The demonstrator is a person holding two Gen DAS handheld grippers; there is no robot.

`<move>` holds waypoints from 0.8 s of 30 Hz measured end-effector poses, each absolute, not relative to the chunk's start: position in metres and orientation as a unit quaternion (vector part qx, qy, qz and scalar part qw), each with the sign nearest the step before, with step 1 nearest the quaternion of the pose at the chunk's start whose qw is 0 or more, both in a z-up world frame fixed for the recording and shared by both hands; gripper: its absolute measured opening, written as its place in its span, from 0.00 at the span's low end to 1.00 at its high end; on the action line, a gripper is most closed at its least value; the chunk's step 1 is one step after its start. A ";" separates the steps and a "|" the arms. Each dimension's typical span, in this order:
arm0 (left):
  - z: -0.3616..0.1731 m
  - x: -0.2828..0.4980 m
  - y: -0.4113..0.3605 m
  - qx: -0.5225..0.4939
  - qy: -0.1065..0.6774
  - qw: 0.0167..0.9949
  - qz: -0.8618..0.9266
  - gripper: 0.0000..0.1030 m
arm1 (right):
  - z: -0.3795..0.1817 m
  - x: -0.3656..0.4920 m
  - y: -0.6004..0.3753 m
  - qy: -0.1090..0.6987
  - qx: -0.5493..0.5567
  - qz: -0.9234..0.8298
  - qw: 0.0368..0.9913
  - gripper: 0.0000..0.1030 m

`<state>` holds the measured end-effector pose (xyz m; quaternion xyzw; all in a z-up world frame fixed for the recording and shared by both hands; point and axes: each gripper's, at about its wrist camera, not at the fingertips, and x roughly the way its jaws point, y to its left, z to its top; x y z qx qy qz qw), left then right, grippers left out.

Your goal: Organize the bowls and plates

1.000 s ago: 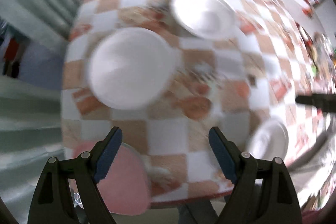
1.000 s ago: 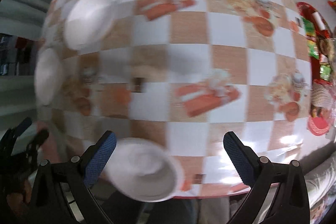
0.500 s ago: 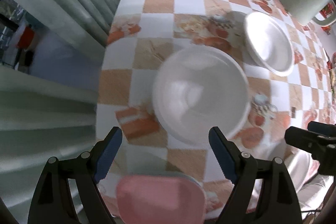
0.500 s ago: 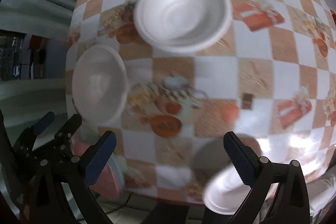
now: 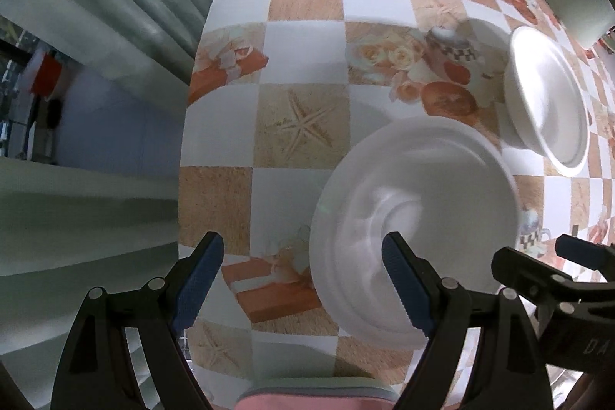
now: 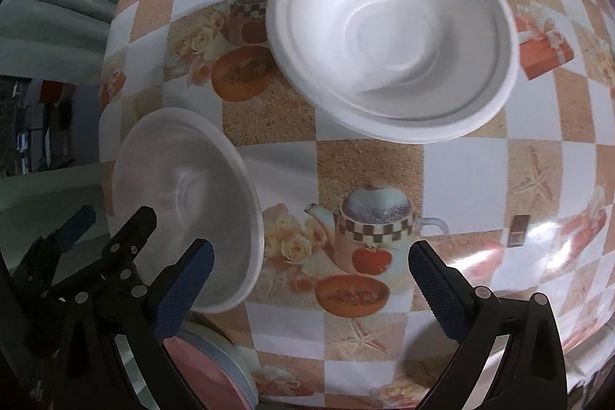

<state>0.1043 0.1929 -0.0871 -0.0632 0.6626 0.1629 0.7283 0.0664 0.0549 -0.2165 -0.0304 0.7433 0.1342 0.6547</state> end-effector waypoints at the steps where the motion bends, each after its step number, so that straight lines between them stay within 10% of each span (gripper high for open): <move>1: -0.090 0.105 0.194 -0.065 0.665 0.726 0.161 0.85 | -0.219 0.066 0.056 0.744 -0.028 0.135 0.654 0.77; 8: -0.113 0.111 0.205 -0.088 0.688 0.706 0.140 0.52 | -0.239 0.061 0.062 0.754 -0.026 0.147 0.640 0.57; 12: -0.116 0.115 0.211 -0.138 0.687 0.705 0.111 0.26 | -0.240 0.061 0.068 0.753 -0.013 0.173 0.635 0.29; 15: -0.116 0.118 0.210 -0.137 0.689 0.704 0.107 0.25 | -0.238 0.057 0.078 0.749 -0.028 0.191 0.634 0.14; 24: -0.118 0.110 0.167 -0.120 0.697 0.701 0.094 0.25 | -0.235 0.054 0.041 0.765 -0.054 0.178 0.616 0.15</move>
